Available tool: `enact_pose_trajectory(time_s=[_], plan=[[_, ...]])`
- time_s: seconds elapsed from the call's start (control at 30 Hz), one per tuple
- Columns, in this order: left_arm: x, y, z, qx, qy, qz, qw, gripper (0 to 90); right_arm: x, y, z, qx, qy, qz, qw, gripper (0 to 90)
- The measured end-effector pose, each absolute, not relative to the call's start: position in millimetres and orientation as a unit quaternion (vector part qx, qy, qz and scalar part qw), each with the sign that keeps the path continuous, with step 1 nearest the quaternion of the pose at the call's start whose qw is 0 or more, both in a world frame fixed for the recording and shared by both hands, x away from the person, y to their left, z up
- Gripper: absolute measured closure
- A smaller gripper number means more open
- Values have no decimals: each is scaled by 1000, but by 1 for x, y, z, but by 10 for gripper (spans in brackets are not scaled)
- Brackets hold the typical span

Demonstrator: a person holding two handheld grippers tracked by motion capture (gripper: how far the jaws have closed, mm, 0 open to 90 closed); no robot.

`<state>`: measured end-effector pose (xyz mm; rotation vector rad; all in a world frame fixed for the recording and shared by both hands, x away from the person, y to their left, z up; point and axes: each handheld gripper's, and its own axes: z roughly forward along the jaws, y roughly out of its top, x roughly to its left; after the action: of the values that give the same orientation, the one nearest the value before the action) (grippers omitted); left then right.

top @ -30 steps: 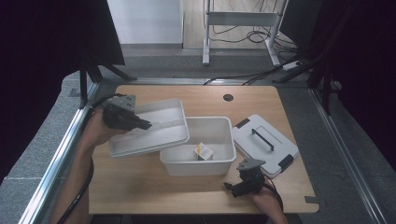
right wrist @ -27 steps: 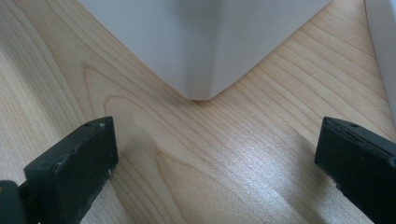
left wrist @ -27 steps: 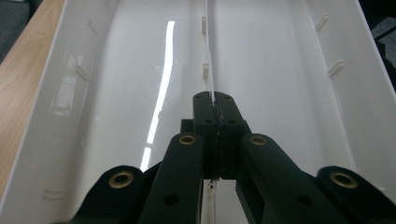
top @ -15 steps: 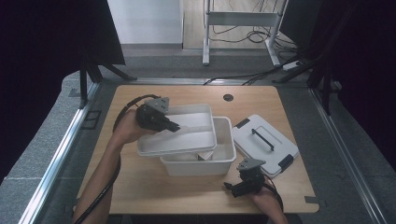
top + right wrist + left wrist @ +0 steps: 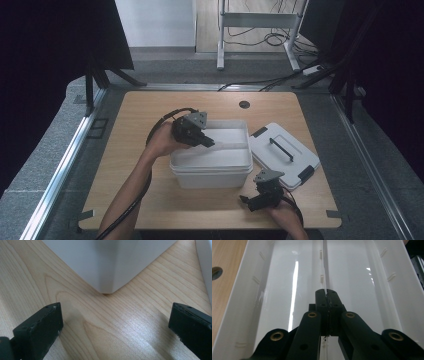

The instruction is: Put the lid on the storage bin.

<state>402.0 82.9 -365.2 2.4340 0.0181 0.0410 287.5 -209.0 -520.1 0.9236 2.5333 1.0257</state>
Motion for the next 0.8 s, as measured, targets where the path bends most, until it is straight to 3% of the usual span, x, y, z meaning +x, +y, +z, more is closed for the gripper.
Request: enact_pose_trajectory(time_s=[0.8], plan=[[406, 77, -387, 944, 6, 28, 330, 892, 287, -209, -520, 316, 872, 352, 127, 0]])
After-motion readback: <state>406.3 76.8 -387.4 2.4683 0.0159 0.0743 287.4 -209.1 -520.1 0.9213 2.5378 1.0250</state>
